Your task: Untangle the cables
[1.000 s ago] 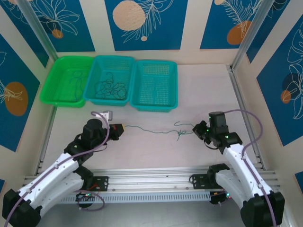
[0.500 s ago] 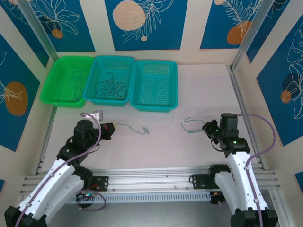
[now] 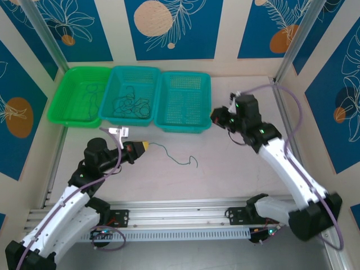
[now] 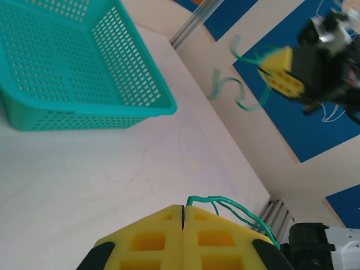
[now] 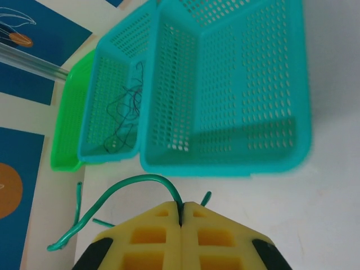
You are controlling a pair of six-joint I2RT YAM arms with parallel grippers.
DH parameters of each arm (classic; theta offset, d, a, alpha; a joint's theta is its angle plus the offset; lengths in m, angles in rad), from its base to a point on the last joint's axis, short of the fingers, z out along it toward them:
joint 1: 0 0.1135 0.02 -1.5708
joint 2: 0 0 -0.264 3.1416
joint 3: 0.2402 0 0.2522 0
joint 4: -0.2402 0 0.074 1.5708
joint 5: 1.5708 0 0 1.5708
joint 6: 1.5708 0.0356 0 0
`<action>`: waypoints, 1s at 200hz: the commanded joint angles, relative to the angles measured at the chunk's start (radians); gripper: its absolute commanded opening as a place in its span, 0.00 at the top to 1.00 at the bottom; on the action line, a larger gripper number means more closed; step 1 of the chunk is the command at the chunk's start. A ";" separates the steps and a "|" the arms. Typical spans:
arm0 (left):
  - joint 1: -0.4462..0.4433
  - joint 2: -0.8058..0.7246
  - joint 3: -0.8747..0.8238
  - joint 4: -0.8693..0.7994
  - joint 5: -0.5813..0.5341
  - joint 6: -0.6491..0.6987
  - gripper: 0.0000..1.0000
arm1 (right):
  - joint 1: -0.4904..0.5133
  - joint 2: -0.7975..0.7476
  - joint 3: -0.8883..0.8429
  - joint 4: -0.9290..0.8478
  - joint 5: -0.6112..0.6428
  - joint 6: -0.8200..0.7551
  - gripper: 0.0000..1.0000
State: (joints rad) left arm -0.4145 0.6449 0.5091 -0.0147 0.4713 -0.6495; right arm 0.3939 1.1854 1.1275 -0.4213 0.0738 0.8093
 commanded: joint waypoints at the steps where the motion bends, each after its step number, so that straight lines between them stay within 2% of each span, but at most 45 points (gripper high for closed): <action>1: 0.003 -0.025 0.033 0.023 0.022 -0.009 1.00 | 0.021 0.184 0.141 0.035 0.072 -0.073 1.00; 62: 0.005 -0.071 0.101 -0.139 -0.073 0.058 1.00 | 0.033 0.653 0.528 -0.066 0.137 -0.105 1.00; 90: 0.006 -0.077 0.104 -0.149 -0.081 0.058 1.00 | 0.034 0.803 0.684 -0.167 0.088 -0.154 0.81; 114: 0.005 -0.083 0.106 -0.151 -0.101 0.058 1.00 | 0.034 0.872 0.815 -0.298 0.085 -0.194 0.71; 129: 0.006 -0.079 0.112 -0.144 -0.114 0.058 1.00 | 0.036 0.846 0.821 -0.316 0.100 -0.209 0.68; 145: 0.006 -0.061 0.125 -0.115 -0.120 0.058 1.00 | 0.039 0.760 0.753 -0.276 0.121 -0.217 0.67; 173: 0.006 0.018 0.170 -0.022 -0.156 0.055 1.00 | 0.042 0.526 0.563 -0.173 0.140 -0.190 0.67; 200: 0.003 0.129 0.227 0.102 -0.250 0.075 1.00 | 0.050 0.276 0.359 -0.086 0.170 -0.157 0.67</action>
State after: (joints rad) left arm -0.4145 0.7052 0.6701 -0.0700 0.3157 -0.6136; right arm 0.4332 1.6726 1.6104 -0.6022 0.2077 0.6315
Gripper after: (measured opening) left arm 0.042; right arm 0.328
